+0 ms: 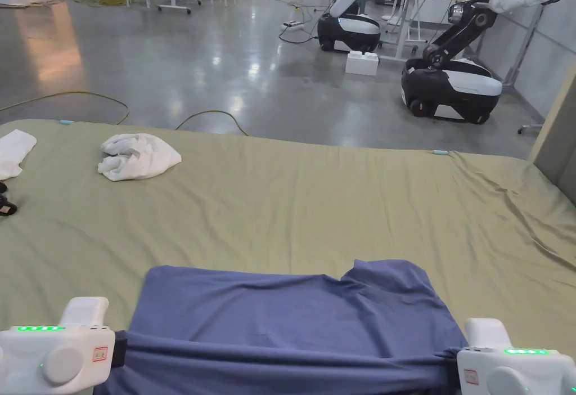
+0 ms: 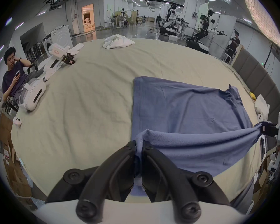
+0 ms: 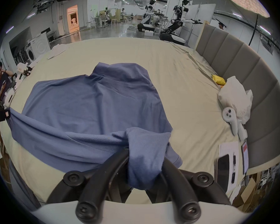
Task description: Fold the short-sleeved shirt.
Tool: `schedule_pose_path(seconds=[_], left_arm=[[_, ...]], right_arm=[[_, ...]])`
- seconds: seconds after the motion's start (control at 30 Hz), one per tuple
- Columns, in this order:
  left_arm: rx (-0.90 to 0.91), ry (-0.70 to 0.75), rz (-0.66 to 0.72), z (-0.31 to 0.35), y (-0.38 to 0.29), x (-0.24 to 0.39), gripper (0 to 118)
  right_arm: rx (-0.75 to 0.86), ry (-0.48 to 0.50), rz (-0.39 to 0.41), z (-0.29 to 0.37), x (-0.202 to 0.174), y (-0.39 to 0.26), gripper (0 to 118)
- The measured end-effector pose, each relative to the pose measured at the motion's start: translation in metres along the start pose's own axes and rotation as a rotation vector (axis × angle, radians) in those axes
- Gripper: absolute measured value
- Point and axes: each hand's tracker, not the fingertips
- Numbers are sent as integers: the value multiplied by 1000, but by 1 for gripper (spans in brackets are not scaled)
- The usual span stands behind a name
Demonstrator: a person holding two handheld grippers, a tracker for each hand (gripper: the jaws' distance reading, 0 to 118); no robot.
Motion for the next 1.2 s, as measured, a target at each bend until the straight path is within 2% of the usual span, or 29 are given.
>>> schedule_pose_path(seconds=[0.2, 0.27, 0.33, 0.37, 0.43, 0.47, 0.53, 0.57, 0.67, 0.73, 0.77, 0.8, 0.87, 0.9, 0.97, 1.0, 1.07, 1.13, 1.2], left_arm=[[-99, 30, -41, -40, 1, 8, 9], [-117, 30, -35, -51, -2, 5, 9], [-115, 31, -28, -54, -4, 5, 9], [-104, 29, -23, -49, -4, 6, 10], [-66, 29, -5, -40, -3, 7, 25], [-37, 4, 4, -34, -3, 7, 32], [27, -35, 28, -21, -1, 6, 53], [61, -61, 30, -12, -2, 8, 57], [155, -68, 12, 14, -6, 18, 57], [214, -84, -4, 30, -12, 26, 56], [250, -79, -11, 39, -17, 31, 54], [297, -61, -23, 49, -24, 36, 46], [391, -31, -44, 66, -38, 45, 28], [435, -13, -57, 72, -46, 47, 23], [504, -1, -65, 88, -61, 52, 11], [528, 12, -68, 95, -68, 55, 8], [535, 20, -58, 103, -79, 56, 3], [544, 19, -54, 108, -90, 54, 2], [527, 33, -60, 110, -97, 50, 2]], right_arm=[[-82, -15, 27, -51, -8, -1, 11], [-85, -14, 27, -58, -8, -6, 20], [-79, -17, 21, -59, -8, -9, 22], [-69, -24, 14, -57, -8, -10, 28], [-13, -23, -2, -49, -4, -13, 64], [36, -12, -7, -36, -7, -15, 74], [115, -15, -17, -23, -6, -17, 74], [155, -12, -20, -13, -9, -17, 74], [261, 7, -29, 10, -17, -21, 74], [325, 6, -15, 23, -28, -25, 71], [360, 1, -2, 30, -32, -29, 66], [406, -2, 1, 37, -37, -35, 54], [490, 12, -7, 48, -46, -44, 22], [523, 7, -18, 55, -51, -50, 15], [576, 24, -34, 67, -56, -62, 8], [597, 36, -33, 72, -63, -68, 0], [609, -15, -28, 79, -70, -78, 0], [635, 28, -63, 87, -72, -86, 0], [639, 19, -92, 93, -73, -93, 0]])
